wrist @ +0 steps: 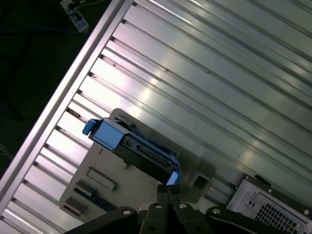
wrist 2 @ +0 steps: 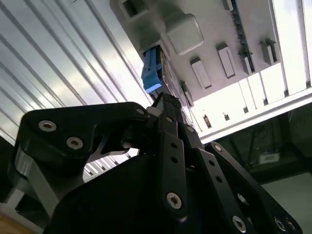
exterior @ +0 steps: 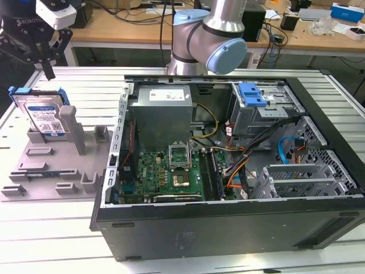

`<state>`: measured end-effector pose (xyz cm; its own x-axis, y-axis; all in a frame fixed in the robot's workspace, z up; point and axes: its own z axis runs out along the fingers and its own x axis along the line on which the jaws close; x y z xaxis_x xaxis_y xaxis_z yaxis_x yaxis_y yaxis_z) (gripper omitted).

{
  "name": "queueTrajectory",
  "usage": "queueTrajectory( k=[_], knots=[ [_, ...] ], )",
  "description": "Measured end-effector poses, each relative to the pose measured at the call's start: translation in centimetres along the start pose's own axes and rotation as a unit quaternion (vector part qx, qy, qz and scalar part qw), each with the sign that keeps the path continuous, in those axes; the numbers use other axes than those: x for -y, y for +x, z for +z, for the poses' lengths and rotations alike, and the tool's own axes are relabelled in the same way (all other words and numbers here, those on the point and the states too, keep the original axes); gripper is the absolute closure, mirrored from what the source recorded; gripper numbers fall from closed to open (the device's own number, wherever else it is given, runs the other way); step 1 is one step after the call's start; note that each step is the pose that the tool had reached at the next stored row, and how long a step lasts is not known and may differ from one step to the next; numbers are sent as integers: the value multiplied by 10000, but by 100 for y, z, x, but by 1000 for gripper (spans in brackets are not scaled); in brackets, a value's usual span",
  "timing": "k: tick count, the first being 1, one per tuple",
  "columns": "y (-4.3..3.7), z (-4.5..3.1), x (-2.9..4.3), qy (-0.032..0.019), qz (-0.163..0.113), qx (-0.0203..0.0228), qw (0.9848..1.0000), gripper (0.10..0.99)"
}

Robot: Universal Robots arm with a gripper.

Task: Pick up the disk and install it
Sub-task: 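Pick up the disk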

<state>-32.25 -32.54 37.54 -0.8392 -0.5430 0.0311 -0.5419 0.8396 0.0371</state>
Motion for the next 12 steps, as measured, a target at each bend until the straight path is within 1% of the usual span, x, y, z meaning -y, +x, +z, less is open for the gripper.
queueTrajectory(
  k=[1, 2, 4, 6, 7, 8, 9, 10, 12],
  knots=[
    [0, 1, 0, 3, -103, -4, 9999, 980],
    [0, 3, 0, 8, -255, -9, 9997, 980],
    [0, 5, 0, 14, -444, -16, 9990, 980],
    [0, 9, 0, 24, -775, -29, 9970, 980],
    [0, 10, 0, 26, -834, -31, 9965, 980],
    [0, 11, 0, 29, -943, -35, 9955, 980],
    [0, 13, 0, 34, -1092, -41, 9940, 980],
    [-1, 14, 0, 37, -1178, -43, 9930, 980],
    [-1, 18, 1, 47, -1510, -56, 9885, 980]
  ],
)
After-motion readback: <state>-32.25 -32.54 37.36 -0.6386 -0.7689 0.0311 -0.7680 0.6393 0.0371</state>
